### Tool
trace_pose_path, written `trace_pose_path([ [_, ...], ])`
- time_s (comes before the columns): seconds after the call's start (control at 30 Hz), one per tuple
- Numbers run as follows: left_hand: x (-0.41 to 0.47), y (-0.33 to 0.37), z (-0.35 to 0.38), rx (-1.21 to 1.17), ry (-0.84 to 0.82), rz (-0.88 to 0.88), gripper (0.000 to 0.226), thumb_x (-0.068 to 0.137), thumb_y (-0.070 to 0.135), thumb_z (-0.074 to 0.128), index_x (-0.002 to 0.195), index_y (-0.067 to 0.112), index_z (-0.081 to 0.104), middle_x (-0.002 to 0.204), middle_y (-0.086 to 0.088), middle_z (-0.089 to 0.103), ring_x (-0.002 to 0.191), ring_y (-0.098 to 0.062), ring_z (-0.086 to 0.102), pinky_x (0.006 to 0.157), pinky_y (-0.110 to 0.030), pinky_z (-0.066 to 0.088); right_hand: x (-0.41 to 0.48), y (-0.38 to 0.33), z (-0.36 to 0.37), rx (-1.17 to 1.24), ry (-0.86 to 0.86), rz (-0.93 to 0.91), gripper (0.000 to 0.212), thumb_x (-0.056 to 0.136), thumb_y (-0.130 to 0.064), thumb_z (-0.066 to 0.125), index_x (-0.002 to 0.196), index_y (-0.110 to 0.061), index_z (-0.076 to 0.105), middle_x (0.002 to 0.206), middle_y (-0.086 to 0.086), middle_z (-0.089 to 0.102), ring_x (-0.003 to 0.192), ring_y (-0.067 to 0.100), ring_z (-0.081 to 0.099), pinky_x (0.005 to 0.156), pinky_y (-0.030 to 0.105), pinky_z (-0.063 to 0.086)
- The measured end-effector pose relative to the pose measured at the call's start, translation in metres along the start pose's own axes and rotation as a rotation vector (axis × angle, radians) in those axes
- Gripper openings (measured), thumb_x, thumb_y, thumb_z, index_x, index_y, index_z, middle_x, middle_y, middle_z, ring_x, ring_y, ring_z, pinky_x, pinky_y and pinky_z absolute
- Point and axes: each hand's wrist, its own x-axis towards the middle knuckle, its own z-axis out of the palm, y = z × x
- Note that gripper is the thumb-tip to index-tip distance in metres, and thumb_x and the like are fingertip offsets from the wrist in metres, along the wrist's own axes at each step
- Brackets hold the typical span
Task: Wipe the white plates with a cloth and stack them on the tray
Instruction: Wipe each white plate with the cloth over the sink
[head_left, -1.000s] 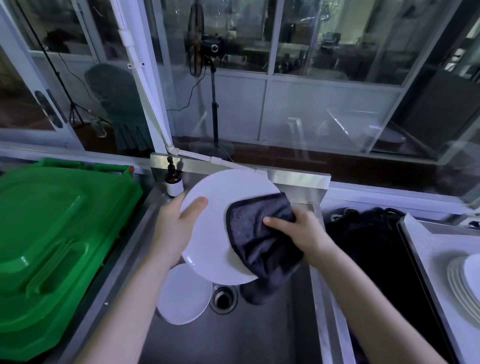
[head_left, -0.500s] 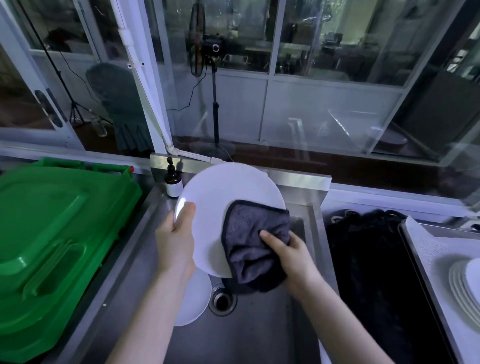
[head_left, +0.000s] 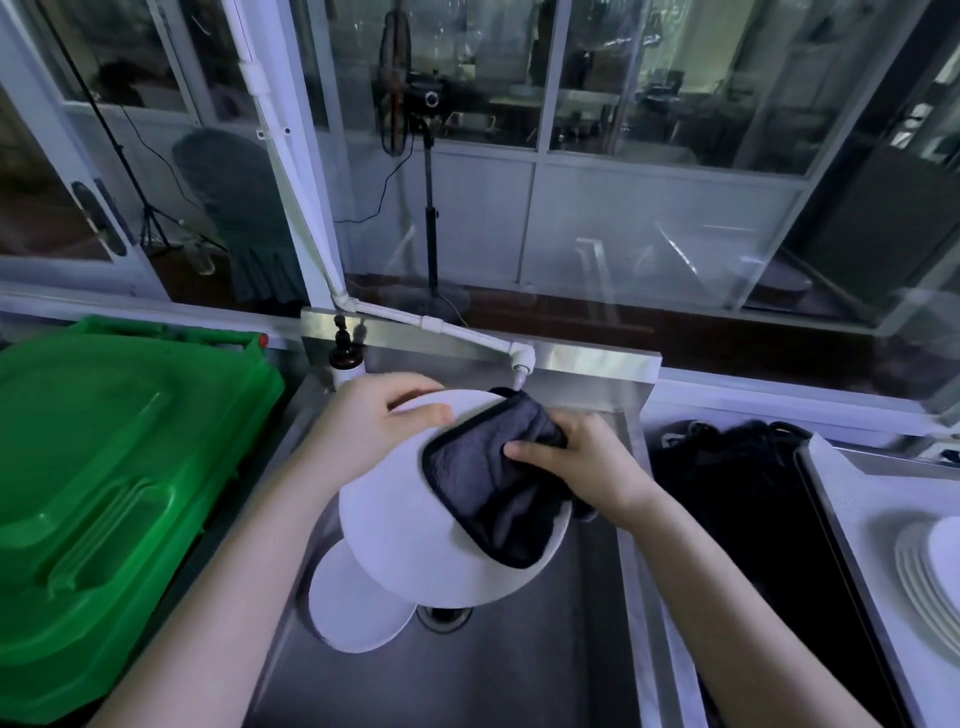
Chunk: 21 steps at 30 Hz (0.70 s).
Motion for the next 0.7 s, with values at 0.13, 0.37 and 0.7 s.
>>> trace_pose_path([
  [0.13,-0.032,-0.018,0.019,-0.527,0.465,-0.270,0.011,0.088,0.027,0.076,0.092,0.037,0.075,0.094,0.017,0.076,0.090,-0.004,0.068,0.078,-0.020,0.050,-0.023,0.023,0.023,0.604,0.263,0.294,0.010,0.084,-0.020,0.076,0.079,-0.013,0.071,0.078,0.010,0.073,0.074,0.028,0.069,0.055,0.037,0.054],
  [0.37,-0.051,-0.011,0.041,-0.534,0.448,-0.239,0.024,0.096,0.023,0.064,0.096,0.046,0.070,0.099,0.016,0.076,0.090,-0.004,0.070,0.079,-0.032,0.053,-0.037,0.029,0.044,0.882,0.231,0.402,0.028,0.071,-0.024,0.081,0.088,-0.005,0.073,0.096,0.022,0.074,0.092,0.036,0.071,0.077,0.041,0.059],
  [0.7,0.012,0.014,-0.004,0.116,-0.227,0.036,0.015,0.089,0.024,0.076,0.101,0.032,0.073,0.100,0.019,0.073,0.101,-0.003,0.065,0.096,-0.030,0.048,0.012,-0.012,-0.009,-0.136,-0.083,-0.030,0.014,0.077,-0.029,0.082,0.076,-0.024,0.069,0.069,-0.014,0.070,0.065,-0.007,0.061,0.060,0.017,0.048],
])
